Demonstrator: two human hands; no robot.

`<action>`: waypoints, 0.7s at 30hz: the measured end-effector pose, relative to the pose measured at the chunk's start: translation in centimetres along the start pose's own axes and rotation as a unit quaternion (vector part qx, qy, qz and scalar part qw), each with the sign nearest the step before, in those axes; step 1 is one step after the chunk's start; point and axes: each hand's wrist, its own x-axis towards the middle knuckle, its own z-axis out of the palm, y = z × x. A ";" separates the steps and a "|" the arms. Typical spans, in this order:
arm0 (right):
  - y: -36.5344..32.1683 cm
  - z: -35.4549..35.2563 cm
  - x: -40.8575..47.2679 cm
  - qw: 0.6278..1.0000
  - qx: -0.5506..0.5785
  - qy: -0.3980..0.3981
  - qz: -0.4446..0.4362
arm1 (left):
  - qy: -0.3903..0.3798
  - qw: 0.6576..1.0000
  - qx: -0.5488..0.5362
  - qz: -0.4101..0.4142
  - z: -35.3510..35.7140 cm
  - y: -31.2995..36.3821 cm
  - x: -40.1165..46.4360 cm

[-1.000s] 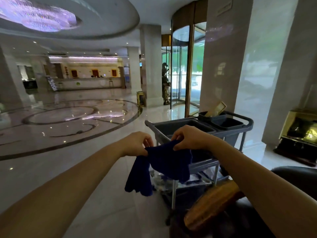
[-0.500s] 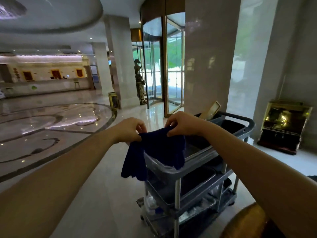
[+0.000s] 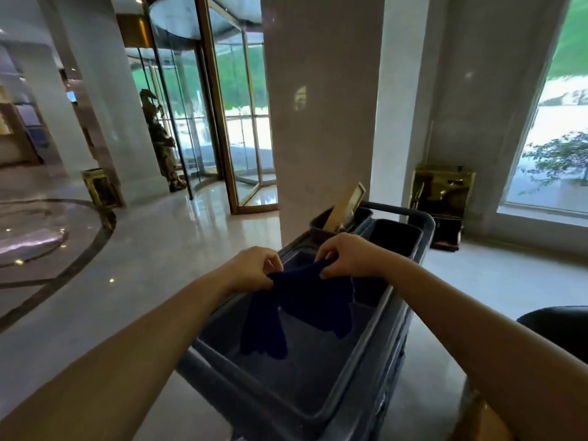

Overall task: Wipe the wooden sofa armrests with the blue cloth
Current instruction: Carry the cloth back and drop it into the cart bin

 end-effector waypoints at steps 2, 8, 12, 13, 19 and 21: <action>1.9 0.4 2.5 1.000 0.000 0.014 0.014 | 0.003 1.000 -0.004 0.019 0.6 -1.7 3.3; 6.0 1.6 8.3 0.996 0.019 0.050 0.065 | 0.021 0.997 0.015 0.079 1.5 -5.7 12.0; 8.4 2.4 10.7 0.992 0.044 0.048 0.112 | -0.015 0.994 0.010 0.105 2.4 -7.4 16.6; 9.0 2.7 11.2 0.990 0.050 0.045 0.125 | -0.031 0.993 0.006 0.110 2.7 -7.8 17.6; 12.1 7.8 12.3 0.968 0.080 0.050 0.234 | -0.116 0.980 0.011 0.162 6.6 -10.9 22.4; 13.0 10.5 12.0 0.955 0.093 0.043 0.278 | -0.139 0.974 0.027 0.179 8.9 -12.1 23.1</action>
